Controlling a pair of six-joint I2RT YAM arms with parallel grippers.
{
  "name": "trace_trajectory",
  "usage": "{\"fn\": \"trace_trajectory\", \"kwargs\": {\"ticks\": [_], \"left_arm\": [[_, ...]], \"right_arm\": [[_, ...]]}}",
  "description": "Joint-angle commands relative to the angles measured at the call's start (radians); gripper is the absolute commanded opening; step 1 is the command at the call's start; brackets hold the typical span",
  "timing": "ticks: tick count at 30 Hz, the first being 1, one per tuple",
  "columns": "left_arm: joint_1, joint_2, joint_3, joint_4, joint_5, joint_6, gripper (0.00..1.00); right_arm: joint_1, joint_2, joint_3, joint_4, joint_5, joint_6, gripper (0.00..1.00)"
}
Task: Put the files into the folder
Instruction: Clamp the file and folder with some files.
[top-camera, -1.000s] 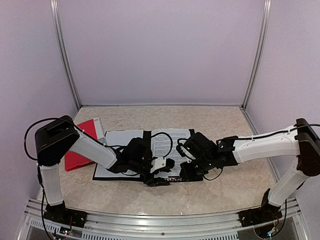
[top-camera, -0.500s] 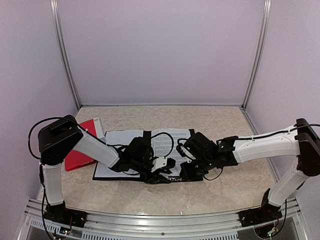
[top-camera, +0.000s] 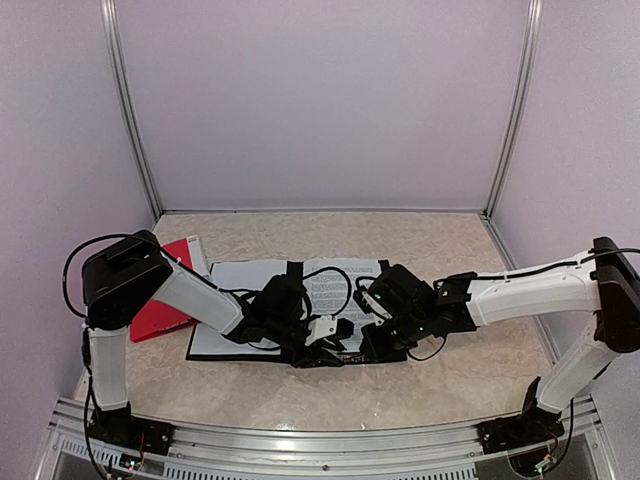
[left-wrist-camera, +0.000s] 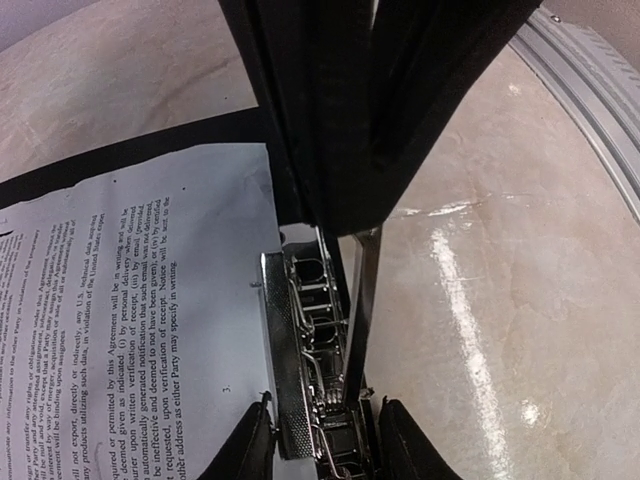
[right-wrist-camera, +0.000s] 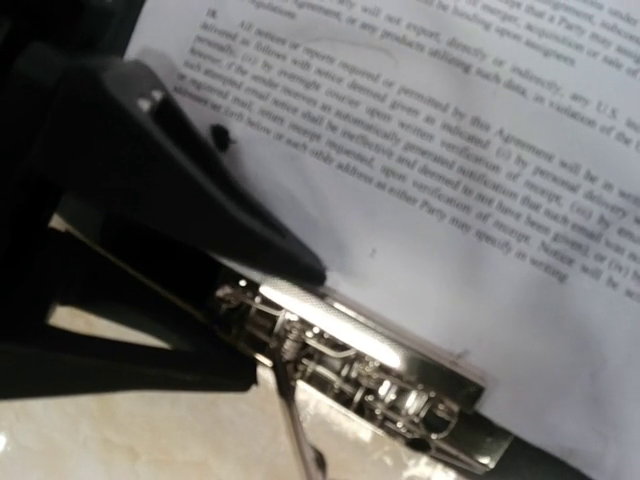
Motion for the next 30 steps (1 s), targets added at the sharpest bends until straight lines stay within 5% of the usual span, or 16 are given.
{"fn": "trace_trajectory", "kwargs": {"ticks": [1, 30], "left_arm": [[-0.012, 0.034, 0.015, -0.034, 0.007, 0.007, 0.30], [-0.023, 0.022, -0.006, -0.077, -0.007, 0.028, 0.16]], "right_arm": [[-0.007, -0.014, -0.031, -0.039, 0.002, 0.002, 0.00], [-0.084, 0.099, -0.150, 0.052, -0.008, -0.077, 0.00]]}}
